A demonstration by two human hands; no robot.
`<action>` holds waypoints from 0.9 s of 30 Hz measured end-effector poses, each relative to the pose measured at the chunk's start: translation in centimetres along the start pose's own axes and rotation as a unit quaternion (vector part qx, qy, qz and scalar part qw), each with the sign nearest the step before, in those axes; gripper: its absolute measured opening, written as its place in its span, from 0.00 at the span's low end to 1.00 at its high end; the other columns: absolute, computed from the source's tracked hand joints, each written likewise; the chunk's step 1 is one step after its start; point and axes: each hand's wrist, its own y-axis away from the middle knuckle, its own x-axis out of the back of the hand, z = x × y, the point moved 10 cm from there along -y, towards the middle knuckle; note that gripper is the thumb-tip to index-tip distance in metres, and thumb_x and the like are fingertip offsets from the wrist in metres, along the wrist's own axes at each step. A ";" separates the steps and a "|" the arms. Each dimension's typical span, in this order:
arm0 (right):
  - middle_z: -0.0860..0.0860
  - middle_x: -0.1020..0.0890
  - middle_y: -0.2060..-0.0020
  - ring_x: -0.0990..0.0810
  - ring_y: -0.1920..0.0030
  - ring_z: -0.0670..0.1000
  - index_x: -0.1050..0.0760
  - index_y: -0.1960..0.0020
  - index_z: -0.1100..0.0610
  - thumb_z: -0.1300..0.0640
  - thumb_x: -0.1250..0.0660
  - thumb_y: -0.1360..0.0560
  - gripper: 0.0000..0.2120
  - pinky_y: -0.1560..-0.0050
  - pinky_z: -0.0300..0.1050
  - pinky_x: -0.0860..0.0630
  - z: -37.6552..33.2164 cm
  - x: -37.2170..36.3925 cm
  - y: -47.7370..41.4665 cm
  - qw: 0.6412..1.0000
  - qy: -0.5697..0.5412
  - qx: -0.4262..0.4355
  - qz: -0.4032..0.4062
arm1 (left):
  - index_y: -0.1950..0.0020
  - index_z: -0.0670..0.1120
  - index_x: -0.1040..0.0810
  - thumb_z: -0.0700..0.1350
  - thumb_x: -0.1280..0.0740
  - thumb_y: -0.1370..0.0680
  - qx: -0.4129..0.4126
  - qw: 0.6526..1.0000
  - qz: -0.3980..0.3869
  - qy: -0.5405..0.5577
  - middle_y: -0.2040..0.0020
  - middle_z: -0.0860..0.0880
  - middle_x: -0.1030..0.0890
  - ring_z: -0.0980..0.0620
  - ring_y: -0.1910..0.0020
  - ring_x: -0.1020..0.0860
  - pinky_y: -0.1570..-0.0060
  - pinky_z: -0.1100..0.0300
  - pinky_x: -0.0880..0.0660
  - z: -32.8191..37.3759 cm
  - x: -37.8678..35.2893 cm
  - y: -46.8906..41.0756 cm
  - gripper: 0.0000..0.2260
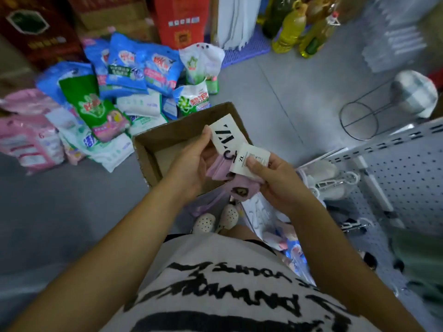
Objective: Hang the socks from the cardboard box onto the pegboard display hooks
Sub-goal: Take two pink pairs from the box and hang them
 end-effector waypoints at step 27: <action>0.44 0.15 0.58 0.17 0.52 0.45 0.15 0.59 0.50 0.50 0.27 0.24 0.07 0.51 0.38 0.23 6.7 16.8 46.9 0.706 0.017 0.360 0.609 | 0.43 0.48 0.18 0.53 0.37 0.16 -0.054 0.856 -0.357 -0.371 0.51 0.45 0.12 0.45 0.52 0.13 0.58 0.53 0.17 -26.4 -26.3 25.1 0.12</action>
